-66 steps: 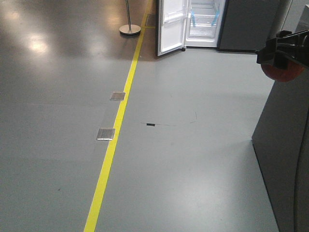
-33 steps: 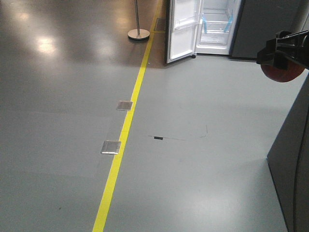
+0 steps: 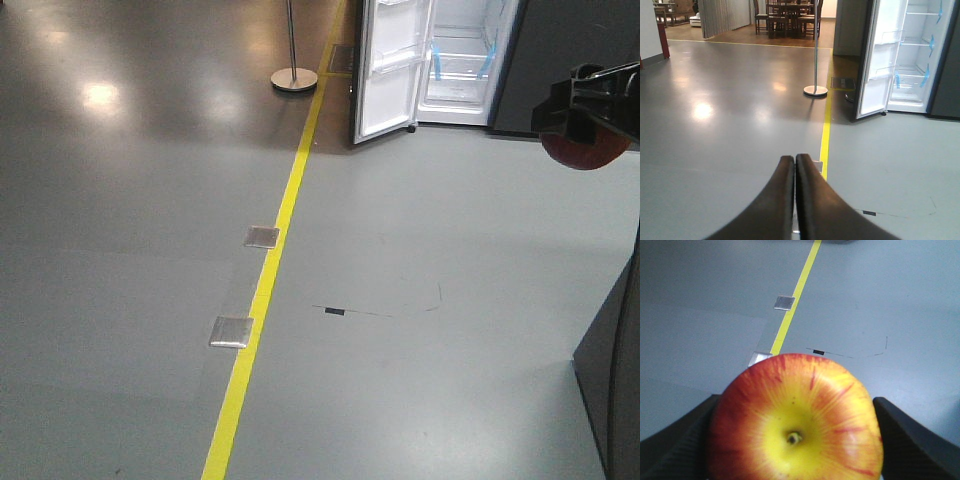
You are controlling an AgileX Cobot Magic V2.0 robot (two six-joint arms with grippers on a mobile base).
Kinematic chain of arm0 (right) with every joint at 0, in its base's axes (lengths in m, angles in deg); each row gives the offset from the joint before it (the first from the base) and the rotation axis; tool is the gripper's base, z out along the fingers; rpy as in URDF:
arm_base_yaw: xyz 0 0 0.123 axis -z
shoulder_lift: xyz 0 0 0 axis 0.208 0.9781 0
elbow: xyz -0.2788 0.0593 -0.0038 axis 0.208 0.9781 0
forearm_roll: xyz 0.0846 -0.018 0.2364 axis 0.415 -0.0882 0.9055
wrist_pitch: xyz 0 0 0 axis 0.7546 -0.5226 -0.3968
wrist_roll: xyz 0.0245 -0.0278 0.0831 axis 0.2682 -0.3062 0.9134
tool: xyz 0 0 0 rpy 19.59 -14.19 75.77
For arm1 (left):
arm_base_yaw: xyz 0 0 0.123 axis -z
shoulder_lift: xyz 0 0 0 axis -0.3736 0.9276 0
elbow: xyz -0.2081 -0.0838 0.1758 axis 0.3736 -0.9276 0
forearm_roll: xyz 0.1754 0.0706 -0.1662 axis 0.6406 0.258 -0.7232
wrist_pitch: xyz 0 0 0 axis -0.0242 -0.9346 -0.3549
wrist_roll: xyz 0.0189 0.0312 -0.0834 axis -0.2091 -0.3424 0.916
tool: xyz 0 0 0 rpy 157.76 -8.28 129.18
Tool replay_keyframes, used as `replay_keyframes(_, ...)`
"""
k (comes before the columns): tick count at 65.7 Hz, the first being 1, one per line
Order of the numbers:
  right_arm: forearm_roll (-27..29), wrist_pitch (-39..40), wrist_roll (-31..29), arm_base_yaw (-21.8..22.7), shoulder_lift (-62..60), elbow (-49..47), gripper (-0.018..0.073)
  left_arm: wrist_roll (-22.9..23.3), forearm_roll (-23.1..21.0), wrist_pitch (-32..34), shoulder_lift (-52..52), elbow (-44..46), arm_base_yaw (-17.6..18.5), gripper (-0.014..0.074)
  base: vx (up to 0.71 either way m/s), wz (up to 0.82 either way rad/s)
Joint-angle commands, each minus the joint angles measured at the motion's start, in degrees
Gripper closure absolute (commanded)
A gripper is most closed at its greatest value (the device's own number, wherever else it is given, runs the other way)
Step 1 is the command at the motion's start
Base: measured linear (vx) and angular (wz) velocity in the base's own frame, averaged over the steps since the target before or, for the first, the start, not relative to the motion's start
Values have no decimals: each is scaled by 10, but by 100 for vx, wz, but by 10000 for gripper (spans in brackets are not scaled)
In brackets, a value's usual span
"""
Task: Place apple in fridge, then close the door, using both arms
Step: 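Drive toward the open white refrigerator carrying the apple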
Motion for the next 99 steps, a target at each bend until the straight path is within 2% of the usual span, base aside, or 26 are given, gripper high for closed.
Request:
replay_keyframes(1,6,39,-6,1,-18,-18,410,3,-3,40,-9,-9,0,603,22,-4)
replay_keyframes(99,6,36,-6,1,-18,-18,410,3,-3,40,-9,-9,0,603,20,-5)
